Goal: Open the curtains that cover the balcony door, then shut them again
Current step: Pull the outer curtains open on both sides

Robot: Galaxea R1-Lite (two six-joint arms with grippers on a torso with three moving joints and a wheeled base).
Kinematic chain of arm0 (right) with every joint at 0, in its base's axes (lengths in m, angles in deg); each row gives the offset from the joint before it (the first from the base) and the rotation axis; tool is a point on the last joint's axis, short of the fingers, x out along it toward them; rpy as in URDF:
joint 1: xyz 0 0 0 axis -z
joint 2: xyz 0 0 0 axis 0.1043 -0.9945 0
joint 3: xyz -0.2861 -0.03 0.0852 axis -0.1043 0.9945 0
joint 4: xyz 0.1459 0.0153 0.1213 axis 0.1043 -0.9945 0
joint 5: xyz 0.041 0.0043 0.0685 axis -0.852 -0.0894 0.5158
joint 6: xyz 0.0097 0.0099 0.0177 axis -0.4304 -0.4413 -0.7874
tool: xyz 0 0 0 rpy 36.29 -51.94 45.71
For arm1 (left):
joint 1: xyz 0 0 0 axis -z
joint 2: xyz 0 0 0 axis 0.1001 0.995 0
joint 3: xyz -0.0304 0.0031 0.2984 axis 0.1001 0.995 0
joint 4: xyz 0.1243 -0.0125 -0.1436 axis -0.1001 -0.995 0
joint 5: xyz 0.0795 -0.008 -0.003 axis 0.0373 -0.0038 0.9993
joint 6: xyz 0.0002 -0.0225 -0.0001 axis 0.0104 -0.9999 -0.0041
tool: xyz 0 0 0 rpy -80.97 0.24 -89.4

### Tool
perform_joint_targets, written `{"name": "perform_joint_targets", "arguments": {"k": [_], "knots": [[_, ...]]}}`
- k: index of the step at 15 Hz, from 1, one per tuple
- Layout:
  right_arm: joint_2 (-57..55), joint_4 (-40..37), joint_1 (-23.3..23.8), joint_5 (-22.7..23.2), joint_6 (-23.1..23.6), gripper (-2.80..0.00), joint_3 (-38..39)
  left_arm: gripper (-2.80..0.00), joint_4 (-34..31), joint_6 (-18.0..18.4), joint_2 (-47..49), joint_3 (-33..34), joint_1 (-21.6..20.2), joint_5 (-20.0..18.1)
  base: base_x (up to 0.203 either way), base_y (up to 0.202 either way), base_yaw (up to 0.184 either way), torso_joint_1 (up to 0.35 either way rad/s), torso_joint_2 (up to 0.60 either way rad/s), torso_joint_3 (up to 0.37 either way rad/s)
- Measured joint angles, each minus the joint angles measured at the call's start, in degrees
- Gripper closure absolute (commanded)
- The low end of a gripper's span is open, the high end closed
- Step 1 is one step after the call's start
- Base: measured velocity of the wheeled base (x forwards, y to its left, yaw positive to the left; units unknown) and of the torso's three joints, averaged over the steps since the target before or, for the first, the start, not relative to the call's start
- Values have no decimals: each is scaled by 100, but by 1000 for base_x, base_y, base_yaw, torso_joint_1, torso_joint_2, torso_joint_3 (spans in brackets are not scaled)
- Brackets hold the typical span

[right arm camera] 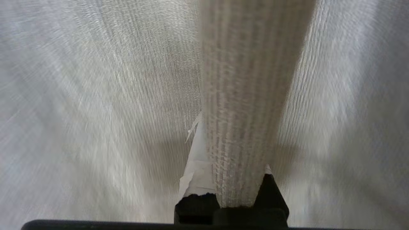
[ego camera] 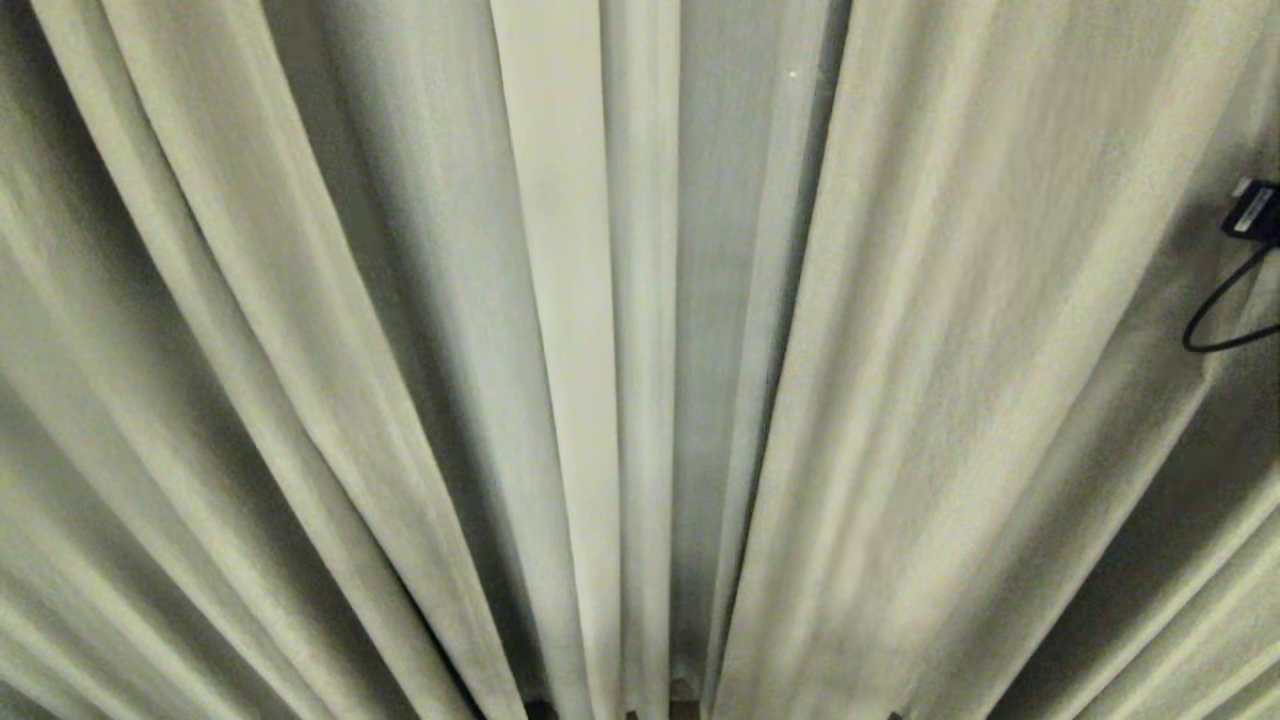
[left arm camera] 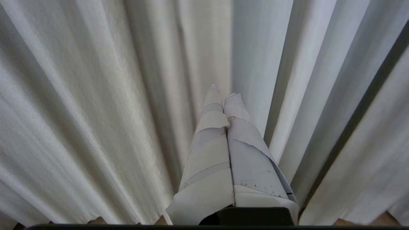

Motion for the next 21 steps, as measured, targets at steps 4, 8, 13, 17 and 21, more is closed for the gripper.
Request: {"name": "perform_joint_targets", "arguments": {"k": [4,8,13,17,21], "knots": [[824,41,-300,74,16,0,1109,0,1,1,0,0,0,0,0,0,0,0,0,0],[1415,41,-594,75,26,0,1667,0,1,1,0,0,0,0,0,0,0,0,0,0],[1839,130,-779,71,55,-280,2224,0,1,1,0,0,0,2,0,0,0,0,0,0],[2077,108,-875,67,49,-280,2585,0,1,1,0,0,0,0,0,0,0,0,0,0],[2376,124,-885,64,74,-280,3204,0,1,-1,0,0,0,0,0,0,0,0,0,0]]}}
